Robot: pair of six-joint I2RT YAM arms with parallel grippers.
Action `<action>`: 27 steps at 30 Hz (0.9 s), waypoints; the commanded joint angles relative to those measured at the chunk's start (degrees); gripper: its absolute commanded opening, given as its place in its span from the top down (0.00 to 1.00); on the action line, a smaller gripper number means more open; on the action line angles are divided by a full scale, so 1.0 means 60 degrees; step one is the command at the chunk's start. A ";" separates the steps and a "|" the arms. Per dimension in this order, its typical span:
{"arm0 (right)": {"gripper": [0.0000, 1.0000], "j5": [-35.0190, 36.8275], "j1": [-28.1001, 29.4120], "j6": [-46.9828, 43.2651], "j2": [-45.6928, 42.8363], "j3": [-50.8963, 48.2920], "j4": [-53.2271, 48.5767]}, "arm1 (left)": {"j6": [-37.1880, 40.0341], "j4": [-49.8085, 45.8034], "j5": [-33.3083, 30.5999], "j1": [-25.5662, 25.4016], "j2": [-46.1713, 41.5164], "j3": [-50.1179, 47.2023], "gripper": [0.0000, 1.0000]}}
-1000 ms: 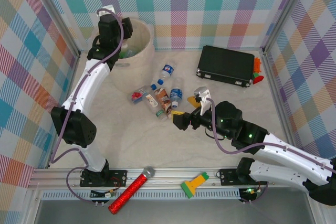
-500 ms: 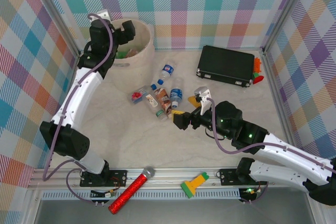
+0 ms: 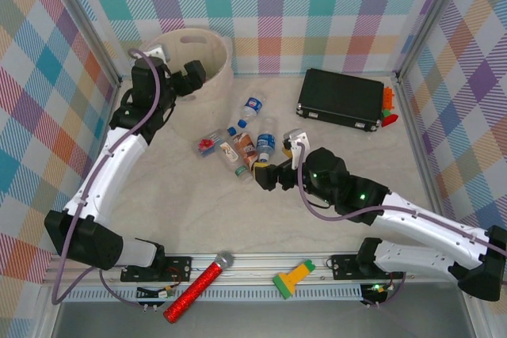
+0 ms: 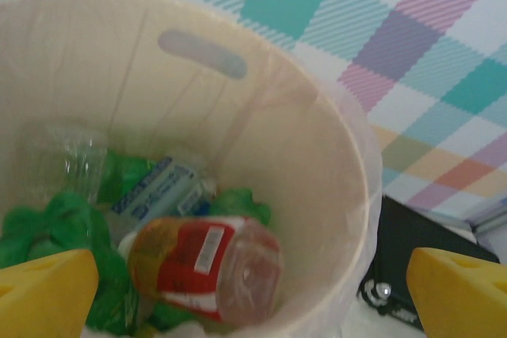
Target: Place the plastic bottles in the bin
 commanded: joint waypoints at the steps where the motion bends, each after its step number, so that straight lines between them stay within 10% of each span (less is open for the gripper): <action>1: 0.01 0.0166 -0.0407 0.0438 0.0429 0.0458 -0.0158 | -0.0208 -0.0162 0.0202 -0.0244 -0.0701 -0.0572 0.00; 16: 0.04 -0.2781 -0.3357 0.1660 0.4323 0.1713 0.0443 | -0.0442 -0.0515 0.0331 -0.0707 -0.2275 -0.2550 0.01; 27: 0.22 -0.2678 -0.4071 0.2459 0.7290 0.3323 -0.0668 | -0.0636 -0.0704 0.0664 -0.0817 -0.2189 -0.2785 0.00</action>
